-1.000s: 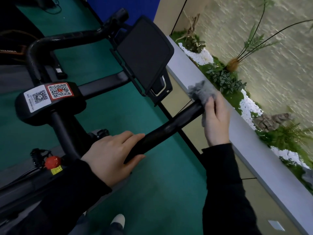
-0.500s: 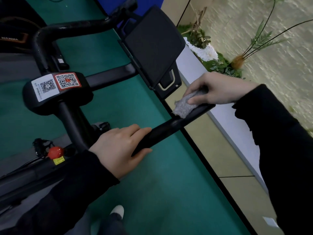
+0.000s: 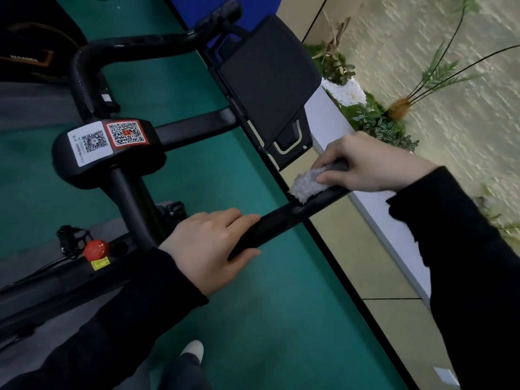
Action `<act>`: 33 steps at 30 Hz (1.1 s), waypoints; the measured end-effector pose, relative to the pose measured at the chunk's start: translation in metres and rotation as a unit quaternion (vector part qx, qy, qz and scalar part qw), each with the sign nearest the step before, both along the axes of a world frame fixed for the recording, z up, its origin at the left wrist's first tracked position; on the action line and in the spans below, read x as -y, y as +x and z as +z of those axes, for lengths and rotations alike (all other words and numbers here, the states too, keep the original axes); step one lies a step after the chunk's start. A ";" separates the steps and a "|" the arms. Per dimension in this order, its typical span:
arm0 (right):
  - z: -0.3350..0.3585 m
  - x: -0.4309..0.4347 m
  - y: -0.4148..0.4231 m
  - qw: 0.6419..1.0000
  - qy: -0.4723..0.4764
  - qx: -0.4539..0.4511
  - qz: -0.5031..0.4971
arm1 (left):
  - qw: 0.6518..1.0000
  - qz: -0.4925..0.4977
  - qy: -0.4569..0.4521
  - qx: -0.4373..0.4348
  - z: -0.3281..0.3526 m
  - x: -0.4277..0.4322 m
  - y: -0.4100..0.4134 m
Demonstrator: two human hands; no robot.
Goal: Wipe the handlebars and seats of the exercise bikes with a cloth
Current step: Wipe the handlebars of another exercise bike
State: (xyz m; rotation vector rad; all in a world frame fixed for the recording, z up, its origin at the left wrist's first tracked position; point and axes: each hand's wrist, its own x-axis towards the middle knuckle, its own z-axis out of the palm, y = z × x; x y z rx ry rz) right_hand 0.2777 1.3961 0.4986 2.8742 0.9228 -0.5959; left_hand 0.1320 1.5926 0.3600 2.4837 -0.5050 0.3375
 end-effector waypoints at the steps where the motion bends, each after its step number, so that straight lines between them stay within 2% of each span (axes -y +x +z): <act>1: -0.002 0.003 -0.003 1.000 0.015 0.012 0.003 | 1.000 0.000 0.001 0.002 0.000 0.000 0.000; 4: -0.006 0.017 -0.008 0.994 0.082 0.067 -0.017 | 1.000 0.000 0.006 0.003 0.001 0.000 0.000; 7: -0.015 0.031 -0.013 0.969 0.191 0.116 -0.107 | 1.000 -0.005 0.005 -0.001 0.001 0.000 0.000; 11: -0.037 0.036 -0.026 0.894 0.363 0.113 -0.236 | 1.000 -0.004 0.009 0.001 0.002 0.000 -0.001; 14: -0.048 0.036 -0.033 0.839 0.439 0.128 -0.296 | 1.000 -0.009 0.008 0.003 0.001 -0.001 -0.001; 23: -0.070 0.022 -0.054 0.746 0.491 0.224 -0.391 | 1.000 -0.013 0.004 -0.002 0.000 0.000 0.000; 29: -0.081 0.018 -0.094 0.677 0.497 0.330 -0.432 | 1.000 -0.008 0.004 -0.003 -0.001 -0.001 0.001; 33: -0.088 0.019 -0.128 0.665 0.482 0.337 -0.460 | 1.000 -0.022 -0.004 -0.022 -0.001 -0.001 0.002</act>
